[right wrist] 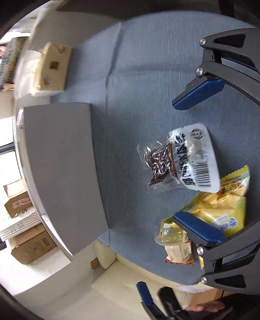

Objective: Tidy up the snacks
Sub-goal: 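Grasp the dried-meat pack with the right gripper while the left gripper grasps the paper-wrapped pastry, then drop the dried-meat pack and pastry into the white box, opening both grippers, then grasp the yellow chip bag with the right gripper while the left gripper grasps the jelly cup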

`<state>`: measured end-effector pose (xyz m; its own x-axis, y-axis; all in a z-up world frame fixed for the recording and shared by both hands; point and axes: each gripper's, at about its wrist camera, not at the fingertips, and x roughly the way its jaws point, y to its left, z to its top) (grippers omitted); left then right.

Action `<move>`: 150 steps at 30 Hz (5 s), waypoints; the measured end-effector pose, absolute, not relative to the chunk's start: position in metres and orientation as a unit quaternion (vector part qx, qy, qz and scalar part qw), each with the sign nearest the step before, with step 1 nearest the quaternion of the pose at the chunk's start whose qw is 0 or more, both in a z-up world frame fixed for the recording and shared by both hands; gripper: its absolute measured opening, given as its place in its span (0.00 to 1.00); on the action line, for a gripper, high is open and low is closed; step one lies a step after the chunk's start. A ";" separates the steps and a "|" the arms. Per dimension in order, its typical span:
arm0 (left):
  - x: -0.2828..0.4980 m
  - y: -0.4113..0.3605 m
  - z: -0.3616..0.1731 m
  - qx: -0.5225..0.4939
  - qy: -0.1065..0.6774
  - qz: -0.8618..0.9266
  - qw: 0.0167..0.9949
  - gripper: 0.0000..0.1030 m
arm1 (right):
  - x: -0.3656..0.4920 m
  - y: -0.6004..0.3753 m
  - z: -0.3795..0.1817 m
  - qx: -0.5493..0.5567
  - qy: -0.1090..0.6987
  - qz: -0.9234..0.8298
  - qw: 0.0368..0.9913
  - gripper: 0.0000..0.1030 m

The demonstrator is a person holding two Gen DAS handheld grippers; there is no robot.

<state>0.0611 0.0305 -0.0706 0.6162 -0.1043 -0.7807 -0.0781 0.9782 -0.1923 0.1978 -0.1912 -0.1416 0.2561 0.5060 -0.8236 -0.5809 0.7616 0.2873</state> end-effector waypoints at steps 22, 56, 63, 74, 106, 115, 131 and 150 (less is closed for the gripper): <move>0.061 0.033 -0.083 -0.115 0.450 -0.006 0.886 1.00 | 0.205 -0.149 -0.145 -0.134 0.497 0.334 0.790 0.77; 0.071 0.011 -0.121 0.053 0.499 -0.147 0.852 1.00 | 0.145 -0.202 -0.067 -0.035 0.402 0.376 0.834 0.59; 0.079 0.011 -0.137 0.087 0.498 -0.168 0.846 0.80 | 0.145 -0.205 -0.072 -0.026 0.409 0.374 0.832 0.59; 0.059 0.042 -0.140 0.014 0.470 -0.133 0.873 0.50 | 0.144 -0.201 -0.075 -0.020 0.411 0.383 0.827 0.60; 0.244 0.094 0.013 -0.068 0.384 0.040 0.920 0.51 | 0.331 -0.105 0.012 -0.007 0.356 0.362 0.862 0.60; 0.248 0.091 0.003 -0.050 0.394 0.042 0.917 0.98 | 0.340 -0.104 0.002 -0.003 0.360 0.346 0.867 0.89; 0.173 0.081 0.005 -0.042 0.380 0.039 0.923 1.00 | 0.262 -0.161 0.009 0.056 0.333 0.390 0.856 1.00; 0.035 0.035 -0.042 -0.097 0.401 0.003 0.911 1.00 | 0.093 -0.216 -0.089 -0.009 0.404 0.393 0.826 1.00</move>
